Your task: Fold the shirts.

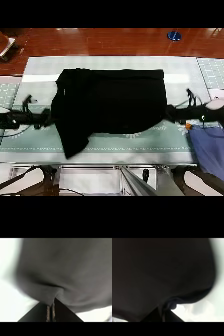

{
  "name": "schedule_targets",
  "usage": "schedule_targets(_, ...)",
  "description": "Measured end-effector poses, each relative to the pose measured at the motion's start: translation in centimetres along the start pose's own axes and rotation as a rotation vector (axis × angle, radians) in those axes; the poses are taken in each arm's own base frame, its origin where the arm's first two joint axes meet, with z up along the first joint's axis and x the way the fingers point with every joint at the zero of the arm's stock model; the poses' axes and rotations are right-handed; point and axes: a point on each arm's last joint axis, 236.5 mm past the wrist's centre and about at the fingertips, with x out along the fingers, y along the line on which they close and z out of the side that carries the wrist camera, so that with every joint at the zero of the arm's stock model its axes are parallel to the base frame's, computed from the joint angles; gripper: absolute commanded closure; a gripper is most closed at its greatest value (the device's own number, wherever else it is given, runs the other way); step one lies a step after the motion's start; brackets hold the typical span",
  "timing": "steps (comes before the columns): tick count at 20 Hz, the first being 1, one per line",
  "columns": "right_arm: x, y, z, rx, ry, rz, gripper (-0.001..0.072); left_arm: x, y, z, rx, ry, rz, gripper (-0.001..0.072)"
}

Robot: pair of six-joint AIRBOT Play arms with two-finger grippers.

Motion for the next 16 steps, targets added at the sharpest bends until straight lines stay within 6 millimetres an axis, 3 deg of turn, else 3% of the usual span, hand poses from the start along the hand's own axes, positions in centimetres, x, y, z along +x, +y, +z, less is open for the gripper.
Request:
schedule_targets(2,-4.2,5.0,4.3,-0.131,-0.105,0.047,0.0694,-3.6,-6.5,4.5,0.088,-0.176,-0.143,0.0692)
schedule_targets(4,-10.2,10.7,8.1,-0.277,-0.252,0.077,0.0694,-9.5,-14.1,8.2,0.225,-0.374,-0.270,0.0693)
schedule_targets(6,-17.4,16.5,10.3,-0.414,-0.416,0.096,0.0694,-16.6,-21.1,9.6,0.371,-0.556,-0.327,0.0693)
schedule_targets(7,-20.9,19.0,10.4,-0.475,-0.492,0.105,0.0694,-20.1,-24.2,9.4,0.445,-0.635,-0.328,0.0693)
schedule_targets(9,-28.1,23.9,9.0,-0.602,-0.649,0.119,0.0694,-26.2,-29.1,7.8,0.587,-0.778,-0.287,0.0693)
schedule_targets(11,-33.6,26.4,6.3,-0.698,-0.775,0.094,0.0694,-31.7,-33.1,5.3,0.710,-0.923,-0.230,0.0693)
schedule_targets(13,-37.8,27.7,2.9,-0.765,-0.882,0.055,0.0694,-36.0,-35.8,1.9,0.821,-1.046,-0.154,0.0692)
schedule_targets(16,-42.3,27.6,-2.0,-0.820,-1.004,-0.026,0.0694,-40.5,-37.3,-3.1,0.934,-1.208,-0.011,0.0692)
